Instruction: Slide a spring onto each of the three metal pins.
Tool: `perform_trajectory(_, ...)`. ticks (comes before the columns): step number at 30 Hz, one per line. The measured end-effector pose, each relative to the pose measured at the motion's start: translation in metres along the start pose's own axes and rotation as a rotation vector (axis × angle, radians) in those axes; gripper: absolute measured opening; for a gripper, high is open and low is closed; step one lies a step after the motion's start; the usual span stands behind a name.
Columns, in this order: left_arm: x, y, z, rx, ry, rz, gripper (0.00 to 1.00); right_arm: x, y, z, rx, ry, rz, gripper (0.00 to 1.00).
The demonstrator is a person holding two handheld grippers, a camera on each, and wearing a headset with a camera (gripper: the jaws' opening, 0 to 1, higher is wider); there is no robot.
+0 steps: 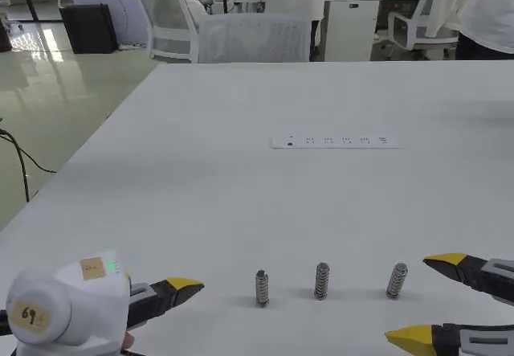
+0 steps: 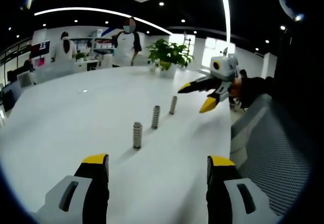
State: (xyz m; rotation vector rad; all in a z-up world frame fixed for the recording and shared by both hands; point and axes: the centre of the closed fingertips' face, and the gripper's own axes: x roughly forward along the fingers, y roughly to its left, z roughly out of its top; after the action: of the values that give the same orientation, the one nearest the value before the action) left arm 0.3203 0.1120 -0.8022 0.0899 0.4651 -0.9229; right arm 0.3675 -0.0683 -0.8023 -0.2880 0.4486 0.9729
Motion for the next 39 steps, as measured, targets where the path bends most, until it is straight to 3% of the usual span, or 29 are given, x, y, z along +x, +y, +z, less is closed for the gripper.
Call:
perform_trajectory(3,0.0012,-0.0026,0.0009,0.016,-0.002,-0.003,0.77,0.0012,0.0024,-0.0016,-0.004,0.006,0.007,0.70)
perform_trajectory(7,0.0041,-0.0066,0.0020,-0.020,-0.035,-0.009,0.78,0.0011,0.0027,-0.0012,-0.004,0.002,0.007,0.70)
perform_trajectory(10,0.0048,-0.0093,-0.0019,-0.025,-0.029,-0.013,0.78,0.0011,0.0028,-0.0013,-0.001,-0.002,0.008,0.70)
perform_trajectory(13,0.0044,-0.0074,-0.0057,-0.026,-0.022,-0.004,0.79,0.0022,0.0043,-0.0031,-0.001,0.001,0.011,0.71)
perform_trajectory(19,0.0037,-0.0029,-0.0010,-0.060,-0.056,0.016,0.80,0.0023,0.0055,-0.0035,0.007,0.000,0.010,0.72)
perform_trajectory(39,0.0069,-0.0097,-0.0048,-0.049,-0.041,-0.013,0.81,0.0041,0.0087,-0.0047,0.006,0.018,0.009,0.72)
